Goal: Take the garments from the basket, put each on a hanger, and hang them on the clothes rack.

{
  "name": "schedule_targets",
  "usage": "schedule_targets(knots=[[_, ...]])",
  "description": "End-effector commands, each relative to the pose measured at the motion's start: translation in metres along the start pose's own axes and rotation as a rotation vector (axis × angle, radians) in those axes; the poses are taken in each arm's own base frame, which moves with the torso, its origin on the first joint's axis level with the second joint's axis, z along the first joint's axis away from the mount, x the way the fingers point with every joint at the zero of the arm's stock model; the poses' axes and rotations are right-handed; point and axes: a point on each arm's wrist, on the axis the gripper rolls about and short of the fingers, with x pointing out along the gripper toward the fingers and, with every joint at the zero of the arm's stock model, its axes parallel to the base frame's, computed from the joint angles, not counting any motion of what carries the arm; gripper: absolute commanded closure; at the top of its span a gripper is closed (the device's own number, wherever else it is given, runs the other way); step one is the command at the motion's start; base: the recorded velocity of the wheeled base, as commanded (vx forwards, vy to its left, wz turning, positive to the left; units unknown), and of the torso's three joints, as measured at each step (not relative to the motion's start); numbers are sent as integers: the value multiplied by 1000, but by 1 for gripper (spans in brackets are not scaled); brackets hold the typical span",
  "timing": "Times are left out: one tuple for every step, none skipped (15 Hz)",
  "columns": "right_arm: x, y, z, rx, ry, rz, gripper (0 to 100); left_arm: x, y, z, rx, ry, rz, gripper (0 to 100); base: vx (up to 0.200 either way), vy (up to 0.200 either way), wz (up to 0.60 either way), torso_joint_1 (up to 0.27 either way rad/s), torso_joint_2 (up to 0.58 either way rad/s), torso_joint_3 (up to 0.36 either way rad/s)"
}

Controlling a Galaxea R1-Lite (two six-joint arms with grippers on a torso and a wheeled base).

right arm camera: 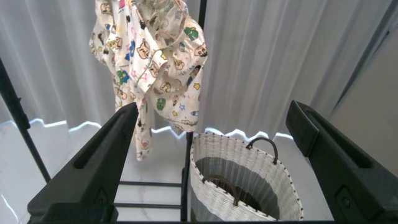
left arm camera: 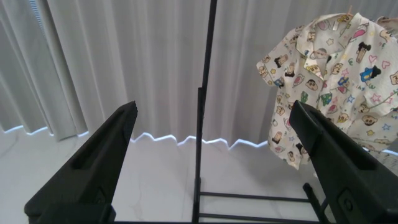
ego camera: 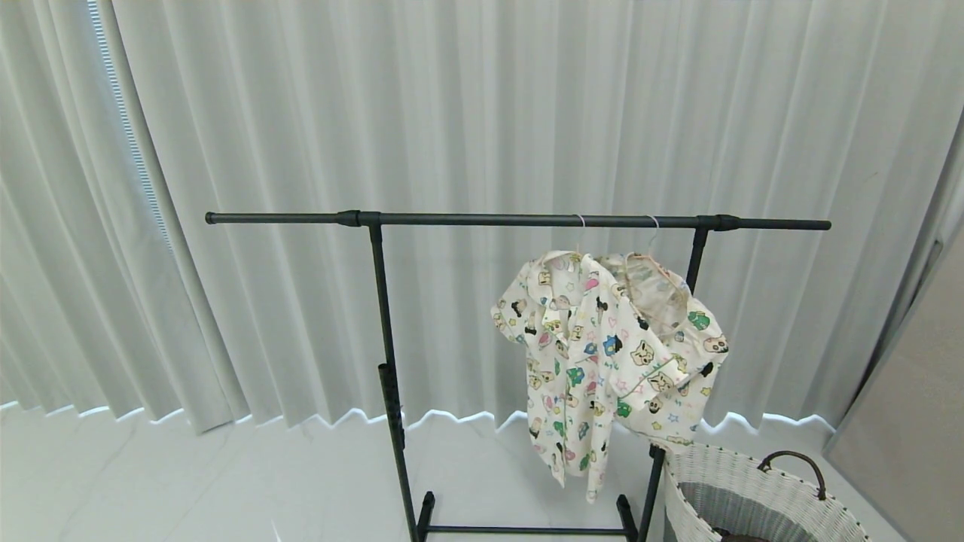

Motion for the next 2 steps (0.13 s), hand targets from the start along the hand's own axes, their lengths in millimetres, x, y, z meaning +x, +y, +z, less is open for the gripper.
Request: schedule_targets(knots=[[0, 0, 0, 0, 1, 0, 0, 0, 0, 0, 0, 0, 0, 0, 0, 0, 0, 0, 0, 0], [0, 0, 0, 0, 1, 0, 0, 0, 0, 0, 0, 0, 0, 0, 0, 0, 0, 0, 0, 0]])
